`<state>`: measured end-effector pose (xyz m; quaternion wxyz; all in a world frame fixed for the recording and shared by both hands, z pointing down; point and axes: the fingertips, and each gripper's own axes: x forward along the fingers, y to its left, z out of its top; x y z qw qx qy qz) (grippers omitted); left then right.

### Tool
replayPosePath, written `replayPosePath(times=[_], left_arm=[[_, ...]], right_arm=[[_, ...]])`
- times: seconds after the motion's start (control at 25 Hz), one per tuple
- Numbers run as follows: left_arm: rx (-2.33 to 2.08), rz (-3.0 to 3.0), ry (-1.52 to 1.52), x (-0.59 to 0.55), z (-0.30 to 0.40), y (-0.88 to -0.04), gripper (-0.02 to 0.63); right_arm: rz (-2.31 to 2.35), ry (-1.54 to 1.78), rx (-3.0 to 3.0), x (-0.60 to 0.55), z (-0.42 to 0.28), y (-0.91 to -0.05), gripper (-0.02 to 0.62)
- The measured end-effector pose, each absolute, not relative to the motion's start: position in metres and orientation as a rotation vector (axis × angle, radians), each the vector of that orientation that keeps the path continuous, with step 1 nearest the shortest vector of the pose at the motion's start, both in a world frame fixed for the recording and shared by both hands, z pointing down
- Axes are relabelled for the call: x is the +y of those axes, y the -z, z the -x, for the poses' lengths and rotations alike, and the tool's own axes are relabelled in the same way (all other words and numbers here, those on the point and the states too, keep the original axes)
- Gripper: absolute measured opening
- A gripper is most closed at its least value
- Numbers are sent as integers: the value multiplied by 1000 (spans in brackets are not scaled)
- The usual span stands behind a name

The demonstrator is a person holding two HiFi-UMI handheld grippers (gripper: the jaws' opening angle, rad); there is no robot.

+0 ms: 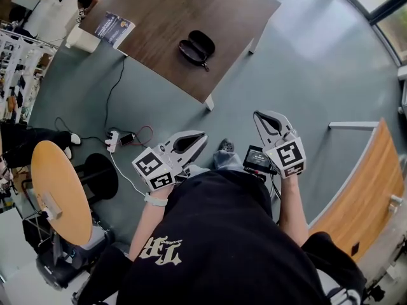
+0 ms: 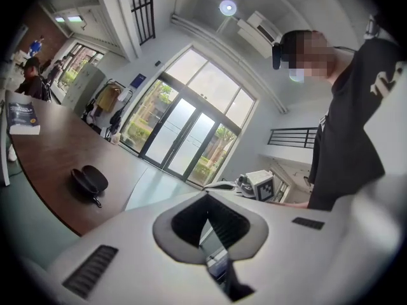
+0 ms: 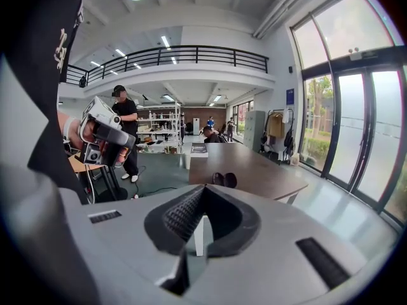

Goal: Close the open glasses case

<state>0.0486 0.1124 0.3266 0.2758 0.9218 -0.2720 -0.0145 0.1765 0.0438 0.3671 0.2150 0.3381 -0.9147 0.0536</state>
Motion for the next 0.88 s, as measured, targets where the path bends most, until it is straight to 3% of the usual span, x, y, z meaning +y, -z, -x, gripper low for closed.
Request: replayPosePath(times=[0.88], left_arm=[[-872,-2422,117,87,-42,-332,6]], right_arm=[[-912,-171,-2512,39,-209,-379,-13]])
